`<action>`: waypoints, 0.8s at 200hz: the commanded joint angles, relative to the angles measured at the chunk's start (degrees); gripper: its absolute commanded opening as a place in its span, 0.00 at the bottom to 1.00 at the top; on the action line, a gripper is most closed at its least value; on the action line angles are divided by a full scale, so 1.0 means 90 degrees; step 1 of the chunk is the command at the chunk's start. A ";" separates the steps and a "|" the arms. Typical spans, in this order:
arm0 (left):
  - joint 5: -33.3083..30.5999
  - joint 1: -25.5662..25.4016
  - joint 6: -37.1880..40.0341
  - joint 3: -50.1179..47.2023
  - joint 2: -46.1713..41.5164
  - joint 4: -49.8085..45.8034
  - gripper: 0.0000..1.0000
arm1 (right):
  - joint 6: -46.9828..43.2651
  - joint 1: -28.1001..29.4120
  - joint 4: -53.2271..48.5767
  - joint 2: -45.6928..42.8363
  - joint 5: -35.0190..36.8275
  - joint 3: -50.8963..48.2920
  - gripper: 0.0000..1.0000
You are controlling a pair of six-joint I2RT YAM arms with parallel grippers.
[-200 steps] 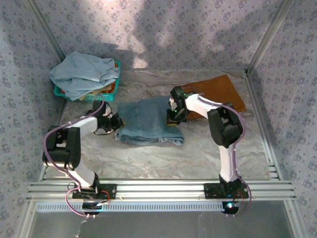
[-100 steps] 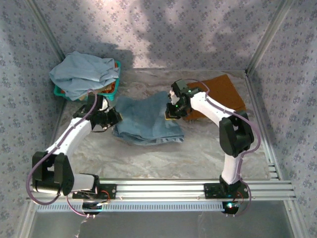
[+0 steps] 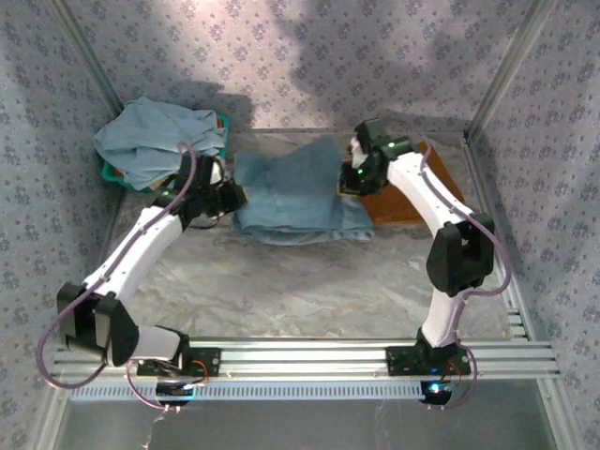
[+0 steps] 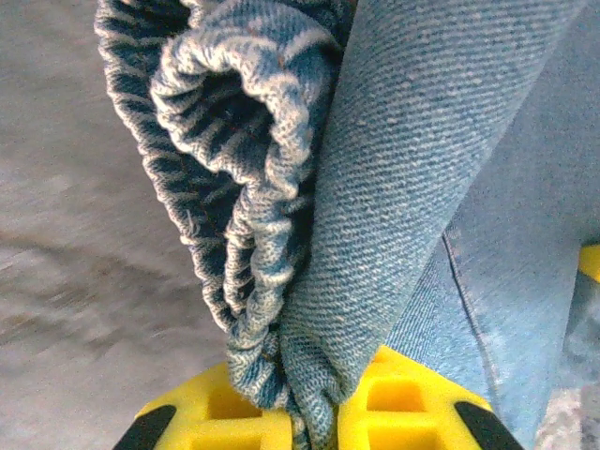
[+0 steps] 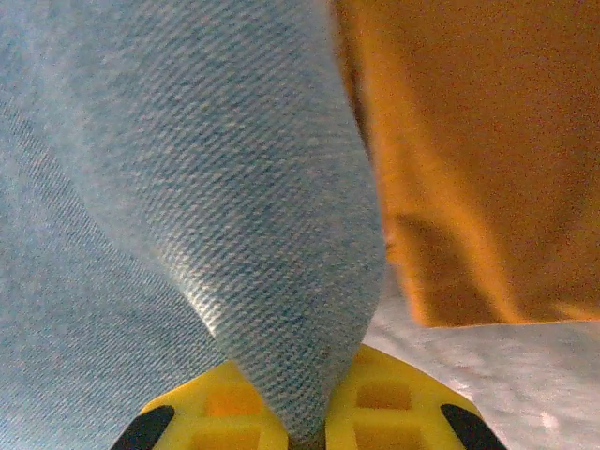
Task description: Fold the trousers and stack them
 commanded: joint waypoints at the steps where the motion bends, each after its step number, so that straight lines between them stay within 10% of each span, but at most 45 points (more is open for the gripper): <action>1: -0.0273 -0.0491 -0.0151 0.0792 0.0725 0.0747 0.00 | -0.0191 -0.0911 -0.0346 -0.0026 0.0846 0.0694 0.00; 98: -0.0113 -0.1682 -0.0428 0.4953 0.4849 0.0975 0.00 | -0.0291 -0.3194 -0.0688 0.1550 0.1193 0.2677 0.00; 160: -0.0349 -0.1804 -0.0686 0.5554 0.5874 0.1207 0.00 | -0.0399 -0.3572 -0.0945 0.3008 0.1240 0.4271 0.00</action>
